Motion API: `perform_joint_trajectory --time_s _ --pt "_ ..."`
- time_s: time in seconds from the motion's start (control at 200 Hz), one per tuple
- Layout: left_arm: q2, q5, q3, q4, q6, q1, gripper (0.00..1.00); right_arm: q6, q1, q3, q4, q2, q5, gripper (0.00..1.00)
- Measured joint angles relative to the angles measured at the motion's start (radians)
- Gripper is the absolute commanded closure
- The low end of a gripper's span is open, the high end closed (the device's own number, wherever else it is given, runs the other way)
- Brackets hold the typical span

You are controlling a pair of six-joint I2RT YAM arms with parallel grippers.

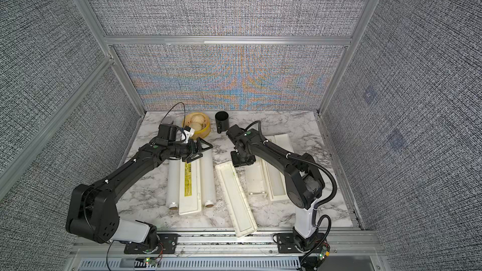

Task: Put plastic wrap rolls into dispensers
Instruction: Move the plastic wrap cutting box to the center of the board.

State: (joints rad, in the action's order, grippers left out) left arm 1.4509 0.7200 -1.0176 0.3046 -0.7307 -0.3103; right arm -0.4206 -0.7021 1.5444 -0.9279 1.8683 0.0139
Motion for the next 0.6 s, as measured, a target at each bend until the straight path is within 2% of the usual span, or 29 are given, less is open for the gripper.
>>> perform_joint_trajectory --time_s 0.225,0.41,0.6 --pt "0.005 -0.024 0.016 0.019 -0.004 0.032 0.08 -0.040 -0.129 0.000 0.048 0.047 0.090 0.67" --pt "-0.016 -0.044 0.044 0.046 -0.011 0.076 0.09 -0.089 -0.196 0.008 0.072 0.101 0.118 0.69" --pt "-0.040 -0.047 0.071 0.067 -0.014 0.104 0.09 -0.121 -0.235 0.021 0.056 0.138 0.087 0.70"
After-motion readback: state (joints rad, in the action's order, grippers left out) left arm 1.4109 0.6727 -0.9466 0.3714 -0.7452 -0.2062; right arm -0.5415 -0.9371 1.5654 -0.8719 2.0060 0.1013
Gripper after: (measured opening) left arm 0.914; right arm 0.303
